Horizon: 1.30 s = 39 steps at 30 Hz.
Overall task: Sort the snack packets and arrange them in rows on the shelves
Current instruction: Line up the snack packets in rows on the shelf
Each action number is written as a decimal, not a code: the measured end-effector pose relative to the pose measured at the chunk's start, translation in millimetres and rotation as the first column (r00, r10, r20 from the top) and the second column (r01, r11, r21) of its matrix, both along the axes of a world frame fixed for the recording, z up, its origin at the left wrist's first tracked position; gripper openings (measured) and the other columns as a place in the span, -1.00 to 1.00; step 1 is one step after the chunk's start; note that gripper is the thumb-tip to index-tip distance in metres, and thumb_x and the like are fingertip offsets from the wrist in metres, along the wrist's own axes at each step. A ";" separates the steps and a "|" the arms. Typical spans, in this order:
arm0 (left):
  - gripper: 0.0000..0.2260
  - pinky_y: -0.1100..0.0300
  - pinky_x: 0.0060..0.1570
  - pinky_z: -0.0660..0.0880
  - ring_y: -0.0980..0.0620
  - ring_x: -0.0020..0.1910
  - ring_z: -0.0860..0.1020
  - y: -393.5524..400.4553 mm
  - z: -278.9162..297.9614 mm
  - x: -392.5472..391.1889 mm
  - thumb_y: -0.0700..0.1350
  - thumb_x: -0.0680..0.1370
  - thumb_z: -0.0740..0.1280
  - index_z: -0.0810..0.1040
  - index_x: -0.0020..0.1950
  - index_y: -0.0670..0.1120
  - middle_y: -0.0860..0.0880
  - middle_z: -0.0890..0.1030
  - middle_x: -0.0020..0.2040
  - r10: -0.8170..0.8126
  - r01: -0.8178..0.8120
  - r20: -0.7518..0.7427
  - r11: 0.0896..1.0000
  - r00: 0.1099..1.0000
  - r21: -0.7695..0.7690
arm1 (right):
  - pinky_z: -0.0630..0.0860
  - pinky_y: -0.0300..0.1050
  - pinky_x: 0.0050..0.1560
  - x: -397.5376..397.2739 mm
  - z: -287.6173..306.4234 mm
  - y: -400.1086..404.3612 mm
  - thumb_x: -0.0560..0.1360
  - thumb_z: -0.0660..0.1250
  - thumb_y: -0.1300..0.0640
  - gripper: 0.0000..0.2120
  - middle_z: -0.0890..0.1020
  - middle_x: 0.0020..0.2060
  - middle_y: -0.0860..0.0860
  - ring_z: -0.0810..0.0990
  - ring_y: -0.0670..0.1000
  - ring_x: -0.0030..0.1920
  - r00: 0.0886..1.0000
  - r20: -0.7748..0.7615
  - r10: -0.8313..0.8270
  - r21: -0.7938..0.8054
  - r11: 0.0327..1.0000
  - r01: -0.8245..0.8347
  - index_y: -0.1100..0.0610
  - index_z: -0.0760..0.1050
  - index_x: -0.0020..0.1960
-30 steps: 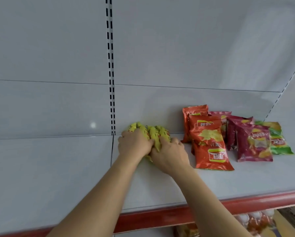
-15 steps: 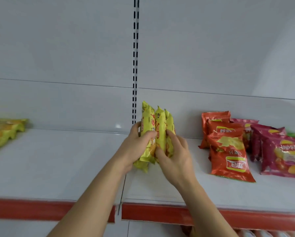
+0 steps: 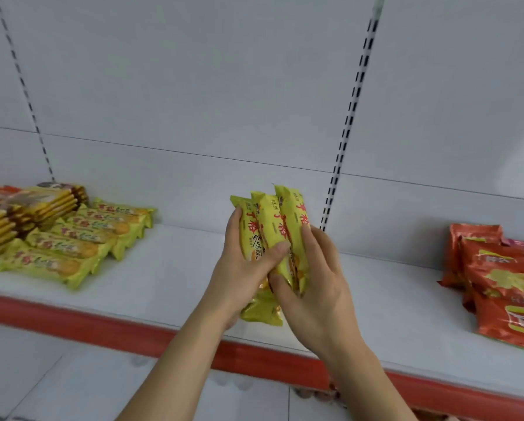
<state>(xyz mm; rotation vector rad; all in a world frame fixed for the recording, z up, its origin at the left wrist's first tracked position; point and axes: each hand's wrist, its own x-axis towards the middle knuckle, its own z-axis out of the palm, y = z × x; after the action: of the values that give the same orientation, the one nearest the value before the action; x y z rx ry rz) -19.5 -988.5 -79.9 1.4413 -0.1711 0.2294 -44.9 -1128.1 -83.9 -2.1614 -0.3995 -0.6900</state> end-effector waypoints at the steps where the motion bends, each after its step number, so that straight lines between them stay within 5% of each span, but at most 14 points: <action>1: -0.13 -0.12 0.25 0.58 0.04 0.23 0.66 14.7 0.3 -4.9 0.14 0.36 0.63 0.23 0.56 0.29 0.11 0.67 0.26 0.003 -0.003 -0.008 1.000 1.000 -0.012 | 0.38 -0.29 0.33 -4.4 0.7 15.0 0.52 0.39 0.03 -0.29 0.25 0.48 -0.18 0.35 -0.15 0.43 1.000 0.005 0.028 0.005 1.000 -0.028 0.00 0.18 0.59; 5: -0.32 0.11 0.09 0.63 0.12 0.16 0.69 67.8 -1.4 -24.5 0.00 0.36 0.61 0.36 0.35 0.33 0.15 0.71 0.16 0.049 -0.050 -0.027 0.999 0.998 -0.020 | 0.30 -0.45 0.33 -18.0 -5.8 71.6 0.67 0.20 0.10 -0.55 0.31 0.49 -0.22 0.32 -0.34 0.41 0.992 -0.041 0.123 0.145 0.983 -0.116 -0.03 0.30 0.55; 8: -0.18 0.19 0.20 0.56 0.31 0.16 0.63 103.5 -6.1 -33.6 -0.06 0.45 0.60 0.22 0.56 0.27 0.36 0.65 0.16 0.155 -0.155 -0.003 0.985 0.988 0.077 | 0.38 -0.44 0.24 -20.6 -17.6 105.4 0.65 0.23 0.19 -0.61 0.45 0.39 -0.19 0.40 -0.39 0.31 0.993 -0.049 0.111 0.251 0.963 -0.095 0.00 0.45 0.45; 12: -0.06 0.45 0.15 0.42 0.55 0.20 0.47 142.6 -7.2 -36.3 0.06 0.46 0.57 0.05 0.66 0.25 0.49 0.50 0.29 0.239 -0.238 0.000 0.965 0.971 0.114 | 0.59 0.00 0.11 -17.0 -20.9 140.5 0.59 0.34 -0.03 -0.57 0.61 0.11 -0.25 0.64 -0.08 0.08 0.981 -0.162 0.108 0.362 0.931 -0.042 -0.18 0.38 0.44; 14: -0.05 0.32 0.32 0.36 0.42 0.40 0.38 157.5 -7.6 -34.4 0.19 0.43 0.54 0.01 0.66 0.30 0.37 0.32 0.51 0.283 -0.283 0.019 0.951 0.959 0.123 | 0.60 0.00 0.10 -9.4 -18.7 156.0 0.58 0.34 -0.07 -0.50 0.59 0.07 -0.35 0.66 -0.08 0.04 0.970 -0.194 0.144 0.382 0.922 -0.061 -0.14 0.34 0.49; 16: -0.08 0.26 0.41 0.31 0.38 0.45 0.29 167.6 -5.6 -30.8 0.25 0.43 0.48 0.00 0.65 0.32 0.38 0.25 0.52 0.325 -0.327 0.036 0.936 0.945 0.133 | 0.60 -0.13 0.05 -1.1 -15.7 169.6 0.59 0.33 -0.06 -0.55 0.66 0.06 -0.24 0.66 -0.10 0.00 0.964 -0.191 0.186 0.396 0.913 -0.097 -0.14 0.38 0.46; 18: -0.12 0.45 0.30 0.27 0.53 0.36 0.25 175.9 -2.9 -25.1 0.30 0.44 0.41 -0.01 0.65 0.33 0.51 0.21 0.42 0.363 -0.368 0.060 0.916 0.930 0.158 | 0.59 -0.18 0.04 10.6 -14.7 183.3 0.59 0.32 -0.07 -0.60 0.68 0.07 -0.15 0.66 -0.08 0.01 0.962 -0.181 0.203 0.394 0.912 -0.118 -0.18 0.40 0.42; 20: -0.10 0.59 0.12 0.25 0.55 0.32 0.24 185.3 -3.1 -19.3 0.34 0.42 0.38 -0.03 0.65 0.33 0.56 0.18 0.38 0.377 -0.382 0.060 0.907 0.924 0.178 | 0.61 0.02 0.09 22.9 -16.3 196.9 0.58 0.31 -0.13 -0.63 0.66 0.12 -0.15 0.66 -0.03 0.05 0.961 -0.178 0.212 0.410 0.904 -0.124 -0.22 0.39 0.37; 25: 0.08 0.05 0.50 0.36 0.24 0.50 0.36 219.8 -3.3 -5.1 0.36 0.22 0.56 0.00 0.60 0.42 0.27 0.29 0.59 0.391 -0.390 0.044 0.894 0.920 0.218 | 0.61 0.12 0.07 40.9 -15.1 231.7 0.55 0.27 -0.12 -0.65 0.63 0.14 -0.13 0.66 0.02 0.08 0.959 -0.146 0.244 0.431 0.888 -0.161 -0.33 0.35 0.32; 30: -0.01 0.02 0.38 0.50 0.25 0.35 0.53 254.1 -1.0 6.2 0.07 0.34 0.65 0.13 0.59 0.40 0.25 0.45 0.48 0.386 -0.386 0.003 0.921 0.922 0.053 | 0.56 -0.24 -0.11 56.3 -5.1 253.8 0.58 0.36 0.03 -0.68 0.67 0.02 -0.14 0.64 -0.13 -0.09 0.950 -0.135 0.280 0.430 0.881 -0.198 -0.20 0.45 0.30; 32: 0.00 0.01 0.31 0.55 0.22 0.31 0.58 272.7 2.0 11.2 0.06 0.30 0.67 0.16 0.57 0.41 0.23 0.50 0.45 0.378 -0.379 -0.021 0.925 0.925 -0.019 | 0.51 -0.28 0.01 66.5 -0.5 261.4 0.59 0.35 0.11 -0.66 0.63 0.11 -0.21 0.61 -0.21 0.03 0.954 -0.133 0.269 0.386 0.901 -0.201 -0.15 0.45 0.32; 34: 0.00 0.01 0.30 0.56 0.19 0.29 0.60 293.8 7.1 15.7 0.02 0.31 0.68 0.17 0.58 0.39 0.20 0.54 0.42 0.363 -0.365 -0.033 0.929 0.931 -0.066 | 0.46 -0.27 0.18 80.4 2.4 270.0 0.60 0.33 0.14 -0.62 0.56 0.22 -0.20 0.53 -0.27 0.12 0.971 -0.119 0.209 0.299 0.940 -0.166 -0.09 0.44 0.38; 37: 0.00 -0.12 0.35 0.52 0.10 0.30 0.61 330.1 14.3 20.9 0.03 0.27 0.67 0.20 0.58 0.37 0.19 0.60 0.35 0.306 -0.310 -0.046 0.944 0.951 -0.110 | 0.30 -0.48 0.07 104.3 5.3 283.7 0.61 0.31 0.16 -0.56 0.48 0.29 -0.11 0.41 -0.30 0.08 0.995 -0.071 0.069 0.097 0.993 -0.062 0.05 0.39 0.48; 39: -0.04 -0.22 0.31 0.53 0.01 0.28 0.63 354.9 19.3 24.3 0.03 0.28 0.64 0.24 0.55 0.38 0.17 0.64 0.30 0.254 -0.259 -0.057 0.958 0.966 -0.125 | 0.29 -0.41 0.06 116.6 8.0 295.1 0.61 0.30 0.17 -0.54 0.46 0.31 -0.07 0.45 -0.18 0.08 0.998 -0.068 0.013 -0.018 1.000 -0.014 0.06 0.37 0.50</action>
<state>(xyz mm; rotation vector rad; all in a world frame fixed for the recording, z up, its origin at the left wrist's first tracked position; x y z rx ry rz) 4.8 -633.6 -60.6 1.3334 0.0652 0.4163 71.7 -833.0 -75.9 -2.1912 -0.3860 -0.6056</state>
